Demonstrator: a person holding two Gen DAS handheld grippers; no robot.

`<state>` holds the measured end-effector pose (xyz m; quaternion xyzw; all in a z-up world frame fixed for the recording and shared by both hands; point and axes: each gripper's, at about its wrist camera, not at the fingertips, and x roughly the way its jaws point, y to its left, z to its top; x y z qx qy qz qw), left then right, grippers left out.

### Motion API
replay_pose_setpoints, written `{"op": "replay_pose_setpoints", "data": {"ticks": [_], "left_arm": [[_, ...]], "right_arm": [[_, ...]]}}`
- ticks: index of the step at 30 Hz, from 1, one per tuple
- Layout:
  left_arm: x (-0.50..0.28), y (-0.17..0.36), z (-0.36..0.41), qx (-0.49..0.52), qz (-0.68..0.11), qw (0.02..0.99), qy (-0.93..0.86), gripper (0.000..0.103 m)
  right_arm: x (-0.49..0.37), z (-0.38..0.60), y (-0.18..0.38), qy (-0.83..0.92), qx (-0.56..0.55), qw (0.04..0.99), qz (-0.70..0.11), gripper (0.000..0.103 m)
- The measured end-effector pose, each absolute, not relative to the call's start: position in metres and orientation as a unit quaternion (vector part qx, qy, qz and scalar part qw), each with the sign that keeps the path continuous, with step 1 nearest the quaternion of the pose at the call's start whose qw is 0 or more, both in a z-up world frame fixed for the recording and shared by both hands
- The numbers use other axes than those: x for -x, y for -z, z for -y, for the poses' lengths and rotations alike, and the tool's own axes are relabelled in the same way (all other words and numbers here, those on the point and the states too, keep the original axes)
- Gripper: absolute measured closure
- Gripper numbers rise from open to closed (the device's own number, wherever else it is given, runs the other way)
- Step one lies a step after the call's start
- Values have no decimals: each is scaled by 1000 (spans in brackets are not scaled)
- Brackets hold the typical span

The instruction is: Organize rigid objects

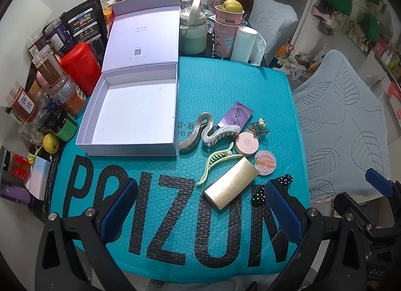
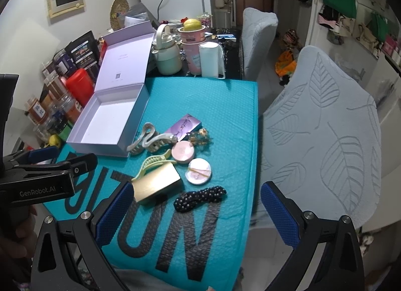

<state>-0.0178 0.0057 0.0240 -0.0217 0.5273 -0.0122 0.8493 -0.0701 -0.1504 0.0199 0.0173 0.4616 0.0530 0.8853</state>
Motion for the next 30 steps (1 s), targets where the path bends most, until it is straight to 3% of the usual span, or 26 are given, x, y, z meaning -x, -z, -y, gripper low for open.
{"op": "replay_pose_setpoints", "data": {"ticks": [30], "left_arm": [[2, 1, -8, 38, -566, 822, 53, 0]], "right_arm": [[58, 155, -3, -38, -31, 876, -480, 0]]}}
